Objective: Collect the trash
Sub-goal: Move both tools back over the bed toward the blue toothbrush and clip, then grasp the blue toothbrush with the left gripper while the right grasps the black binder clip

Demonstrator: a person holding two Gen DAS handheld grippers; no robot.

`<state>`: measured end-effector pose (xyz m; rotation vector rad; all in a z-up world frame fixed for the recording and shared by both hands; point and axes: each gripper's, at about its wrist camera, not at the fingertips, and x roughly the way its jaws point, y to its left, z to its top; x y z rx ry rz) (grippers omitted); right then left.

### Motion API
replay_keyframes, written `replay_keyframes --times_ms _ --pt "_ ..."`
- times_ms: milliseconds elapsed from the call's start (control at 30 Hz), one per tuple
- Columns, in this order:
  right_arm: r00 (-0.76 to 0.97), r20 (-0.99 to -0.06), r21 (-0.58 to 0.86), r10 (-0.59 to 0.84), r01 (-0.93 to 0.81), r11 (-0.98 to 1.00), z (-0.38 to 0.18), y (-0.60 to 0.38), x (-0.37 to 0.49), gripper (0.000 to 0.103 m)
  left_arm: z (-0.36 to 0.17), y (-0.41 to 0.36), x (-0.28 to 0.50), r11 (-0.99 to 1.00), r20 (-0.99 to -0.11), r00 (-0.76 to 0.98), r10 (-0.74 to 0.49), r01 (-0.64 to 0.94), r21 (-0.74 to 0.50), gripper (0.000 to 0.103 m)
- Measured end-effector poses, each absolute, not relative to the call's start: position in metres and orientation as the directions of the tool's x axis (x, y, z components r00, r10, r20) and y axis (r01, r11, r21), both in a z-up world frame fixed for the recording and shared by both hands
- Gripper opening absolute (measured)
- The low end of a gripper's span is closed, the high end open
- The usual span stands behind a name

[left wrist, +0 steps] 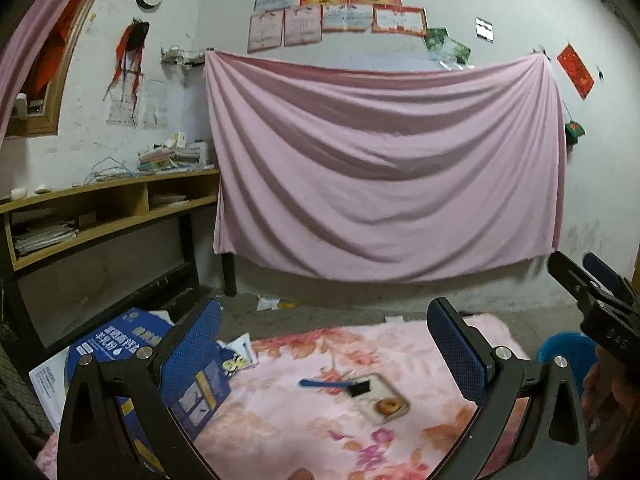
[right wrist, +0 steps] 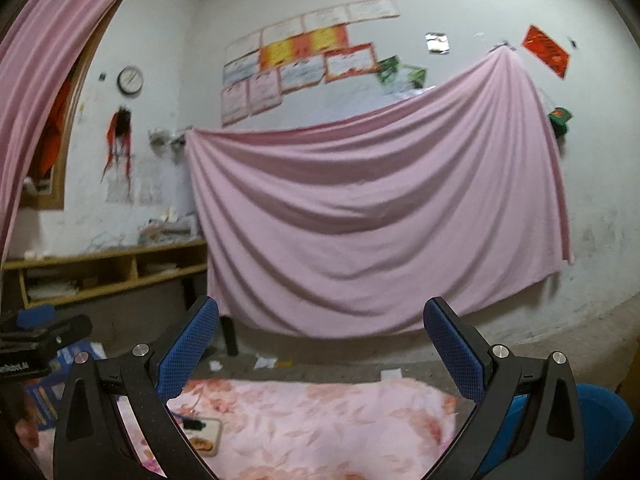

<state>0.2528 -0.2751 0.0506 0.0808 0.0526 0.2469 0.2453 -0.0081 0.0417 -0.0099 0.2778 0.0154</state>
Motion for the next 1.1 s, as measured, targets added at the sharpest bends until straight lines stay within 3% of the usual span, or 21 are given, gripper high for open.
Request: replay_keyframes --times_ms 267,500,600,700,933,1100 --pt "0.944 -0.165 0.003 0.287 -0.290 0.957 0.032 -0.237 0.272 0.103 0.017 -0.001 0.259 1.000 -0.377 0.926 -0.001 0.010 0.022 0.101" --pt "0.898 -0.312 0.024 0.311 -0.319 0.947 0.015 -0.229 0.293 0.103 -0.006 0.004 0.285 1.000 -0.502 0.865 -0.008 0.020 0.019 0.099" --pt "0.871 -0.375 0.038 0.319 -0.329 0.944 0.008 -0.227 0.302 0.103 -0.015 0.006 0.298 0.999 -0.551 0.834 -0.036 0.036 -0.012 0.091" --pt "0.849 -0.420 0.046 0.320 -0.333 0.942 0.003 -0.224 0.310 0.103 -0.021 0.008 0.311 0.999 -0.592 0.804 -0.047 0.036 -0.029 0.075" --pt "0.770 -0.548 0.040 0.329 -0.368 0.929 -0.013 -0.210 0.328 0.081 -0.036 0.009 0.342 0.997 -0.664 0.743 -0.077 0.045 -0.065 0.045" --pt "0.707 -0.615 0.055 0.348 -0.402 0.914 -0.024 -0.202 0.339 0.070 -0.048 0.015 0.360 0.995 -0.699 0.709 -0.093 0.038 -0.094 0.041"
